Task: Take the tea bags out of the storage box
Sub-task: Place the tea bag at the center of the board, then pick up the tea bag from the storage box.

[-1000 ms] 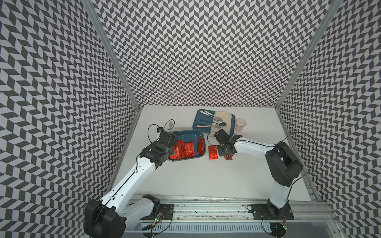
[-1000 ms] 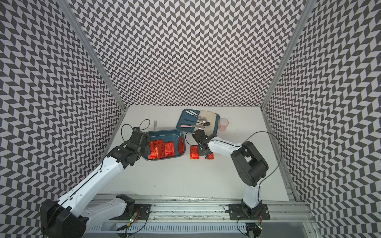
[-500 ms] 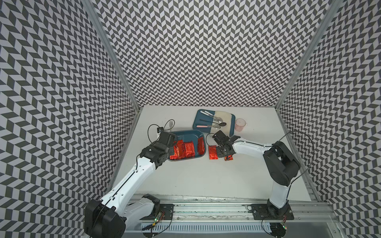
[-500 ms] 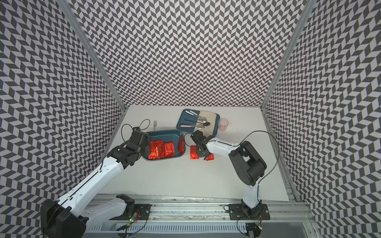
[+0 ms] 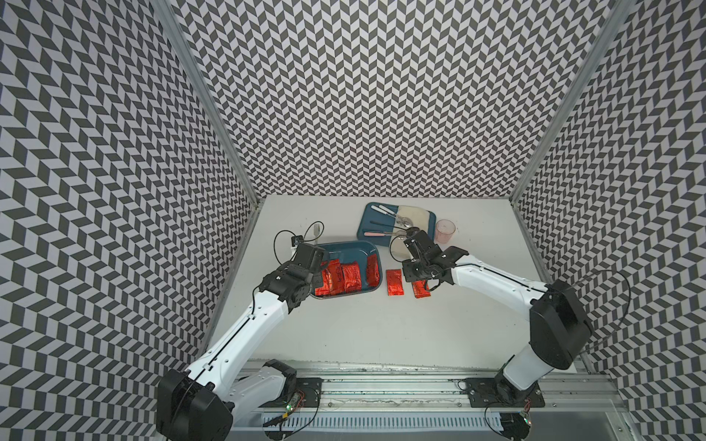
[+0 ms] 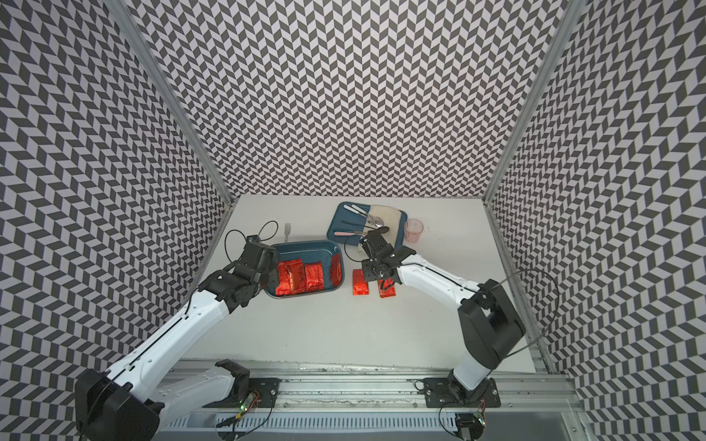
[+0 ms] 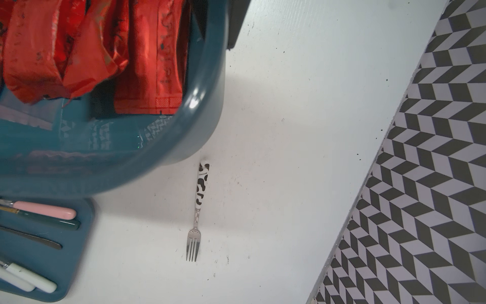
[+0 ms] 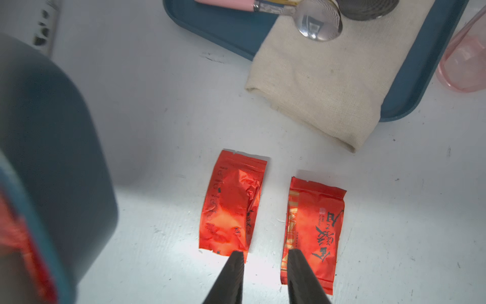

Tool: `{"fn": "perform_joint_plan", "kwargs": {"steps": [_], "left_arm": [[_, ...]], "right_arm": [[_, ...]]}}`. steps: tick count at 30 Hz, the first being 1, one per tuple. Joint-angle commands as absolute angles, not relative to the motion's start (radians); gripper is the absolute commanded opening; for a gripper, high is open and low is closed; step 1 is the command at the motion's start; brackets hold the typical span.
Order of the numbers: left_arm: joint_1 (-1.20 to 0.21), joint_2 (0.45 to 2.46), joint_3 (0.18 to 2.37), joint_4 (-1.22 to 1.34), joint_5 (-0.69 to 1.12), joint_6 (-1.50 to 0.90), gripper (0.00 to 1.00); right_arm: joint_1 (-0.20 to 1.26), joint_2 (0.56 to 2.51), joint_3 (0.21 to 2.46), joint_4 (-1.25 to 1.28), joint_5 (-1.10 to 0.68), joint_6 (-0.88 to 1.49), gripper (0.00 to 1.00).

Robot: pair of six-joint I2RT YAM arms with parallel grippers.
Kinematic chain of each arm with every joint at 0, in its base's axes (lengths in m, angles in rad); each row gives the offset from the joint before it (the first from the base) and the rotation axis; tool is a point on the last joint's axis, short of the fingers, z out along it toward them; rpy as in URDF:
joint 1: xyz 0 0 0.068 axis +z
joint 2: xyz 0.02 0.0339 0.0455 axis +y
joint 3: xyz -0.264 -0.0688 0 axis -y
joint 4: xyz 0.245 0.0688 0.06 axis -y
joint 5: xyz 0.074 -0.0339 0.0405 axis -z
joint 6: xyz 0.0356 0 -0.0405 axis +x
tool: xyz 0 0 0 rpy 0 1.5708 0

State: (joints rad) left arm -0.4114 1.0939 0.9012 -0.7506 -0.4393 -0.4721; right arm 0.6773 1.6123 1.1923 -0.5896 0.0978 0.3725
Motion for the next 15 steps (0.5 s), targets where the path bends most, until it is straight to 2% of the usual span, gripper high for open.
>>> {"fn": "perform_joint_plan", "kwargs": {"steps": [1,6,15], "left_arm": [[-0.406,1.081,0.905,-0.723,-0.426,-0.479,0.00],[-0.405,1.084,0.905,-0.721,-0.423,-0.479,0.00],[-0.406,1.092,0.905,-0.722,-0.422,-0.480,0.00]], "right_arm": [[0.679,1.518,1.204,-0.523,-0.041,0.344,0.33],[0.750,1.437,1.222,-0.445,-0.183,0.399,0.38],[0.860,1.605,1.377,-0.527,-0.070,0.448,0.36]]}}
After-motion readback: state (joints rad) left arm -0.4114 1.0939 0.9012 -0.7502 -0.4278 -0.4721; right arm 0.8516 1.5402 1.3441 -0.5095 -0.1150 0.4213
